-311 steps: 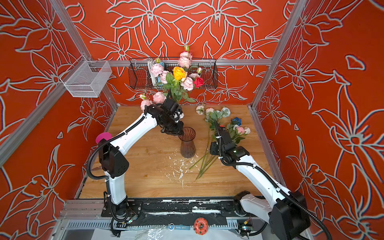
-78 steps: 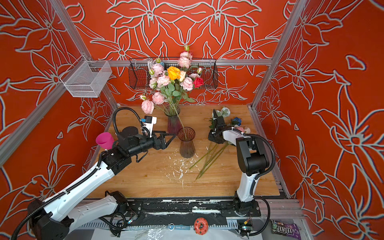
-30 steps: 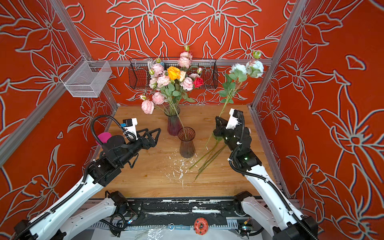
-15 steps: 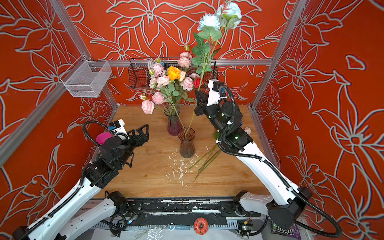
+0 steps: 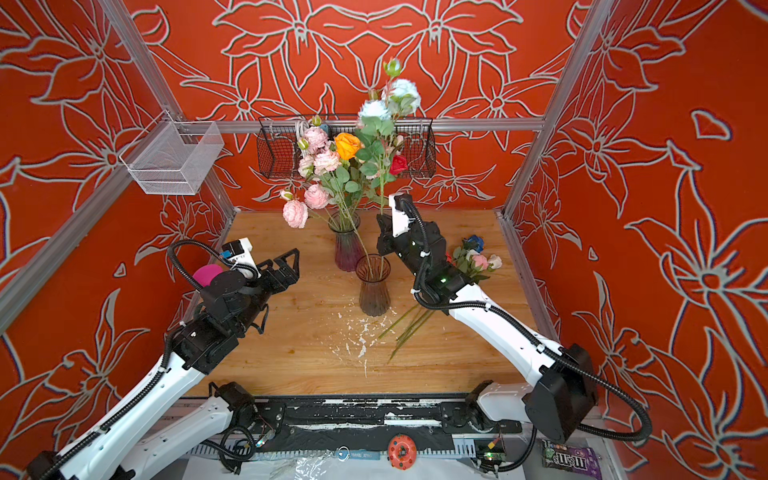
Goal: Arrange the flowers into the vase
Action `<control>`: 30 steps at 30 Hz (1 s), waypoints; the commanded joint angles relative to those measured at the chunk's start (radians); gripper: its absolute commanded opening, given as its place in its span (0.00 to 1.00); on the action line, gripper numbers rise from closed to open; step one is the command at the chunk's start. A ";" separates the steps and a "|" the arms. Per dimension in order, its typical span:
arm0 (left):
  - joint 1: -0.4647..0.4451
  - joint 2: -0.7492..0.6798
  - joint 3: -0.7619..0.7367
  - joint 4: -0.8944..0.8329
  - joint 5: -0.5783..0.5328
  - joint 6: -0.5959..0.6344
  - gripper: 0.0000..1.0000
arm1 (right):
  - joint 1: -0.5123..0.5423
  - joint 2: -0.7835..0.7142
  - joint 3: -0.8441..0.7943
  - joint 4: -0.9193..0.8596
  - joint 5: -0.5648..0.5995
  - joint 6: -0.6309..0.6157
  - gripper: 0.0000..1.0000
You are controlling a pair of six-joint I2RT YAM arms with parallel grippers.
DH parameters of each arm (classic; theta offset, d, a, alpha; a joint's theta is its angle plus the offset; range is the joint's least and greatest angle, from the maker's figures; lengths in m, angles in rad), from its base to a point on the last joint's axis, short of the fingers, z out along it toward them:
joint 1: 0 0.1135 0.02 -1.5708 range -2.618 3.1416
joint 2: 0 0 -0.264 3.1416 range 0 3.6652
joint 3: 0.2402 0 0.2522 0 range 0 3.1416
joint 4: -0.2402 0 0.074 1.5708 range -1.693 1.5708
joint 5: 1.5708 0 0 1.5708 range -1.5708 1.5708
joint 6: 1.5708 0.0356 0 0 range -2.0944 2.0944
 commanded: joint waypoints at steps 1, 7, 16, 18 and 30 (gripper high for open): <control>0.011 0.003 0.009 0.012 0.023 -0.020 0.98 | 0.024 -0.009 -0.028 0.063 -0.022 0.004 0.14; 0.012 0.010 0.008 0.015 0.036 -0.022 0.98 | 0.042 -0.024 -0.066 0.051 -0.018 0.011 0.19; 0.013 0.014 0.007 0.017 0.051 -0.024 0.98 | 0.058 -0.118 -0.098 0.013 -0.032 0.029 0.20; 0.013 0.012 0.010 0.014 0.051 -0.027 0.98 | 0.062 -0.144 -0.100 -0.006 -0.038 0.047 0.22; 0.013 0.001 -0.017 0.073 0.124 -0.033 0.98 | 0.065 -0.333 -0.160 -0.294 0.119 0.078 0.39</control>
